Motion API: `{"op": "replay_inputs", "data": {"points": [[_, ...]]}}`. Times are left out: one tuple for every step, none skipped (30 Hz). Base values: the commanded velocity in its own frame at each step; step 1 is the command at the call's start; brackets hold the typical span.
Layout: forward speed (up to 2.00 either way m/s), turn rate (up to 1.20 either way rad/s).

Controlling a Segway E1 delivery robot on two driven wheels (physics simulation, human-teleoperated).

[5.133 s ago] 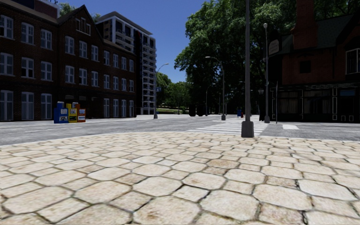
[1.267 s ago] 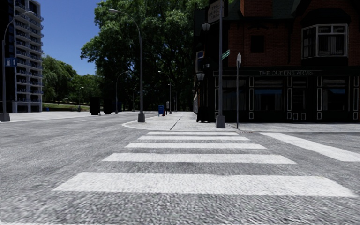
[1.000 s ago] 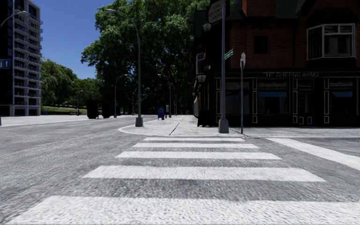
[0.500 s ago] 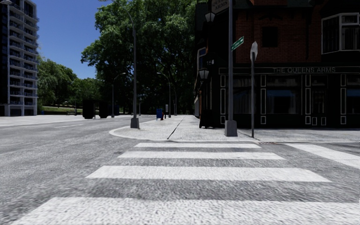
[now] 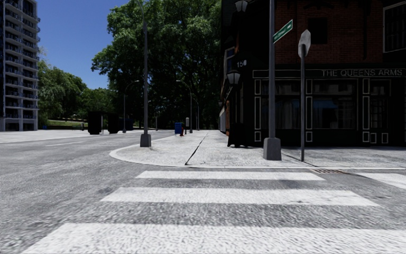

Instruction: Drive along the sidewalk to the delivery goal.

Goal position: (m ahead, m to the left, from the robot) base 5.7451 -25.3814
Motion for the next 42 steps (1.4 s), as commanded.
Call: {"op": "replay_inputs", "data": {"points": [[2.0,0.0],[2.0,0.0],[2.0,0.0],[2.0,0.0],[2.0,0.0],[2.0,0.0],[2.0,0.0],[2.0,0.0],[2.0,0.0],[2.0,0.0],[2.0,0.0],[2.0,0.0],[2.0,0.0],[2.0,0.0],[2.0,0.0],[2.0,0.0],[2.0,0.0],[2.0,0.0],[2.0,0.0],[2.0,0.0],[2.0,0.0],[2.0,0.0],[2.0,0.0],[2.0,0.0],[2.0,0.0],[2.0,0.0],[2.0,0.0],[2.0,0.0],[2.0,0.0],[2.0,0.0],[2.0,0.0],[2.0,0.0],[2.0,0.0],[2.0,0.0],[2.0,0.0],[2.0,0.0],[2.0,0.0],[2.0,0.0],[2.0,0.0],[2.0,0.0],[1.97,0.0],[1.92,0.0]]}}
